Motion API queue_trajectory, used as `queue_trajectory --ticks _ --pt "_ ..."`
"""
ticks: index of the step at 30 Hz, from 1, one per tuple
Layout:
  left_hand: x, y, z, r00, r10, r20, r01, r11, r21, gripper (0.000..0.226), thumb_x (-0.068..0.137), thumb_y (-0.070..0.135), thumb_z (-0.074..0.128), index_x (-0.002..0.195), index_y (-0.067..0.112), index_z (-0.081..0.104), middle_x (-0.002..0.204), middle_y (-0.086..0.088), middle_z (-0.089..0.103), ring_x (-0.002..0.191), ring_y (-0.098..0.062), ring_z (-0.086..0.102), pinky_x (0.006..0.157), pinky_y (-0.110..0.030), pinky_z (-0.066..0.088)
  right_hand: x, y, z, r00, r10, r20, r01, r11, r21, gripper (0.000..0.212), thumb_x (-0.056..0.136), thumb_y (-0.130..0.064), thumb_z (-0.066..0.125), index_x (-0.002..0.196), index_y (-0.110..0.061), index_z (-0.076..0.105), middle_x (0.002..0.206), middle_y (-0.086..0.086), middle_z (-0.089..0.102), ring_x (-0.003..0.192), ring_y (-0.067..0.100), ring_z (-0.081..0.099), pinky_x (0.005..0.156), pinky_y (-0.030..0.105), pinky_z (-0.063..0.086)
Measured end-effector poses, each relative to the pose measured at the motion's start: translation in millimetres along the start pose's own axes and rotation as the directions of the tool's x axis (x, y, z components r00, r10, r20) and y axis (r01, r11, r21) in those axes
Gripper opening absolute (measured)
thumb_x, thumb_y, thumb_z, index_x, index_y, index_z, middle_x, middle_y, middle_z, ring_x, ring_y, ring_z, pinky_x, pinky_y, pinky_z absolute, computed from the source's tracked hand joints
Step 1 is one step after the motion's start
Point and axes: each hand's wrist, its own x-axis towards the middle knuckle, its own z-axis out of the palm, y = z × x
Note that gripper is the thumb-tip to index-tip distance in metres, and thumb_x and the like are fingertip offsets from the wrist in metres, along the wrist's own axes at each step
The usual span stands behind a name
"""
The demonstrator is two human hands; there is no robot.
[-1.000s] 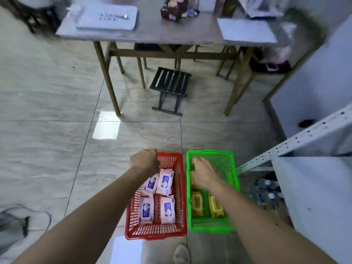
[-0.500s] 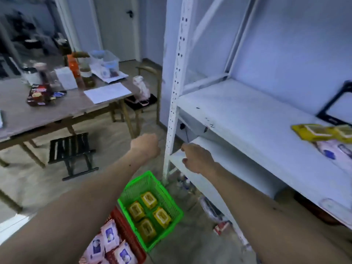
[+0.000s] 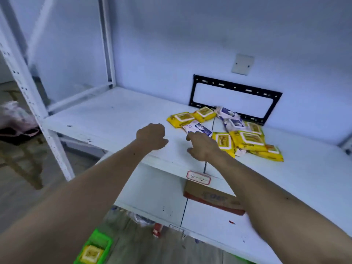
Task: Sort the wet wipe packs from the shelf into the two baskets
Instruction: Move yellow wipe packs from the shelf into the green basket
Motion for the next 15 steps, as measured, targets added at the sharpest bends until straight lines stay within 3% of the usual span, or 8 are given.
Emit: queue_trajectory --ticks 8,11,13,15 --pt "79.2 95.0 32.5 0.991 0.125 0.047 -0.126 0.992 0.021 0.039 0.089 0.045 0.054 0.119 0.021 0.059 0.127 0.001 0.059 0.120 -0.023 0.054 0.091 -0.037 0.046 18.0 125.7 -4.9 0.983 0.182 -0.020 -0.182 0.983 0.022 0.032 0.089 -0.020 0.052 0.121 -0.017 0.053 0.125 0.007 0.055 0.120 0.028 0.052 0.075 0.036 0.042" --pt "112.6 128.4 38.4 0.977 0.193 0.090 -0.196 0.980 0.027 0.043 0.089 0.047 0.054 0.120 0.018 0.059 0.126 -0.004 0.059 0.118 -0.024 0.054 0.088 -0.037 0.047 29.1 165.7 -5.4 0.956 0.294 -0.010 -0.293 0.954 0.061 0.038 0.088 -0.028 0.058 0.125 -0.018 0.053 0.129 0.006 0.055 0.120 0.028 0.052 0.086 0.039 0.049" --pt "129.3 147.2 43.5 0.958 0.255 0.131 -0.259 0.966 0.015 0.045 0.087 0.048 0.058 0.112 0.011 0.062 0.116 -0.009 0.065 0.107 -0.026 0.059 0.079 -0.034 0.048 33.9 190.8 -5.5 0.924 0.383 0.015 -0.382 0.917 0.112 0.051 0.084 -0.036 0.063 0.130 -0.017 0.050 0.132 0.007 0.052 0.123 0.029 0.051 0.094 0.043 0.049" --pt "144.3 163.8 51.7 0.931 0.310 0.194 -0.315 0.949 -0.009 0.055 0.083 0.053 0.063 0.116 0.009 0.061 0.119 -0.008 0.063 0.107 -0.025 0.059 0.083 -0.035 0.049 36.7 215.9 -3.8 0.888 0.454 0.066 -0.459 0.877 0.142 0.068 0.075 -0.049 0.070 0.130 -0.016 0.049 0.134 0.007 0.050 0.124 0.030 0.048 0.097 0.044 0.047"
